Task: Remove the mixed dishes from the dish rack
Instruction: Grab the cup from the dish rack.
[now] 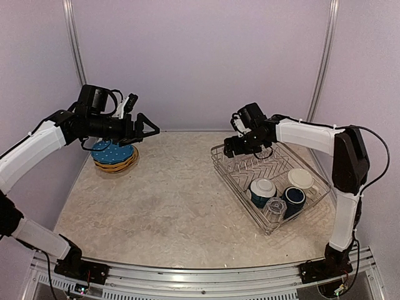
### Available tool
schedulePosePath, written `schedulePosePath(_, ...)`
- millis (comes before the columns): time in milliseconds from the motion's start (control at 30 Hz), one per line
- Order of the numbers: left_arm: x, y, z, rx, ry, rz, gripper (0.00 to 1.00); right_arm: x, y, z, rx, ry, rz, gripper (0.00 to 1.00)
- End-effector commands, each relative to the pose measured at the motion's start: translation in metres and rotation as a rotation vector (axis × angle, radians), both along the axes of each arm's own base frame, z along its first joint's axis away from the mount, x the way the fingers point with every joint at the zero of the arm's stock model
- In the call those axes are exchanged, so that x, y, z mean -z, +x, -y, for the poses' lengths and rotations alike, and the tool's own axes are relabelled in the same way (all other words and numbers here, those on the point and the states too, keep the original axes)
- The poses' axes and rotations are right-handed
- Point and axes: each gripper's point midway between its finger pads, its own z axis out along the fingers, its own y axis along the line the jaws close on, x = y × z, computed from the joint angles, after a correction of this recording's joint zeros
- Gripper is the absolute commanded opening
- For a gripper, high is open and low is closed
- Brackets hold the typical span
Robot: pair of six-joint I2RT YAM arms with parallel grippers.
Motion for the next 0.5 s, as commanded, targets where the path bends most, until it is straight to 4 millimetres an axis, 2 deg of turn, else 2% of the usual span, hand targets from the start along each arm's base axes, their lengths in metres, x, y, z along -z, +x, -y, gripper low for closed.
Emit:
schedulePosePath(0, -0.009, -0.003, 0.002, 0.016, -0.008, 0.019, 0.99, 0.007, 0.000, -0.018, -0.026, -0.027, 0.003, 0.92)
schedulePosePath(100, -0.011, -0.005, 0.003, 0.025, -0.018, 0.022, 0.99, 0.015, 0.004, -0.021, -0.022, -0.040, -0.002, 0.91)
schedulePosePath(333, -0.013, -0.007, 0.002, 0.022, -0.026, 0.032, 0.99, 0.029, 0.016, -0.016, 0.010, -0.121, 0.001, 0.76)
schedulePosePath(467, -0.015, -0.008, 0.002, 0.026, -0.034, 0.026, 0.99, 0.036, 0.016, -0.015, 0.012, -0.137, -0.008, 0.72)
